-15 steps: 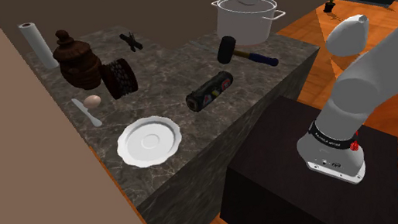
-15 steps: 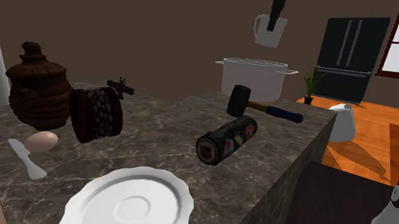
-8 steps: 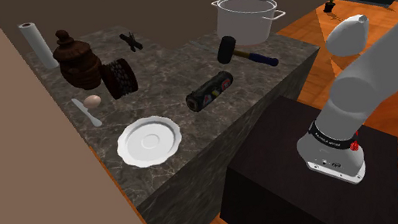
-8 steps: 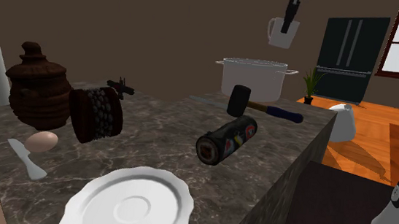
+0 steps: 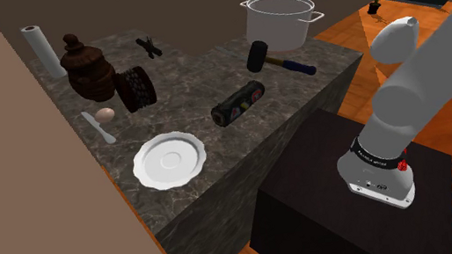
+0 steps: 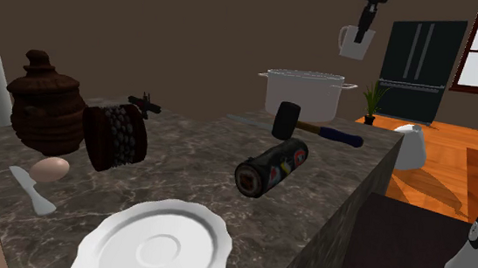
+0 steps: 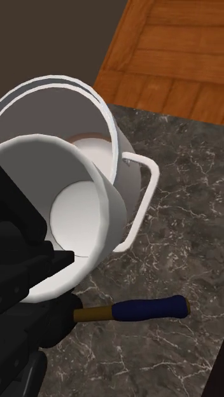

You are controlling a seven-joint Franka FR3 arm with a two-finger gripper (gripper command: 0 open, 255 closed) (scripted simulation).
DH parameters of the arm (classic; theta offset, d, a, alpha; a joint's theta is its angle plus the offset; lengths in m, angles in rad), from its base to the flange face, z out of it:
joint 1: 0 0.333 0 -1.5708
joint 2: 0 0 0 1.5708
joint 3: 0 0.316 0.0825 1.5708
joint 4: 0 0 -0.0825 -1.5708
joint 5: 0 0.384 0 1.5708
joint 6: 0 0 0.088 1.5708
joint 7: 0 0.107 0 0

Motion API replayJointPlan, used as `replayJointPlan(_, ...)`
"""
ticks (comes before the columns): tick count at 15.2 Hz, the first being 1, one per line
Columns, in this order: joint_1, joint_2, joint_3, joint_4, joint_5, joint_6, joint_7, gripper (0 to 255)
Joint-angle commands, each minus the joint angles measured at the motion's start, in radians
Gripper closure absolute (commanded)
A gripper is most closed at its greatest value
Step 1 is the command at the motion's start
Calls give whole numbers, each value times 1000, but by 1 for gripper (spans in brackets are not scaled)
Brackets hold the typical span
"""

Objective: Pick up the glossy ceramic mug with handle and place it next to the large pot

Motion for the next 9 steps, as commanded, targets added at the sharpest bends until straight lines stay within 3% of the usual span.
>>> replayJointPlan(1, -14, 39, -34, 46, 22, -12, -55, 255)
replayJointPlan(9, -117, 276, -169, 293, 182, -84, -301, 255)
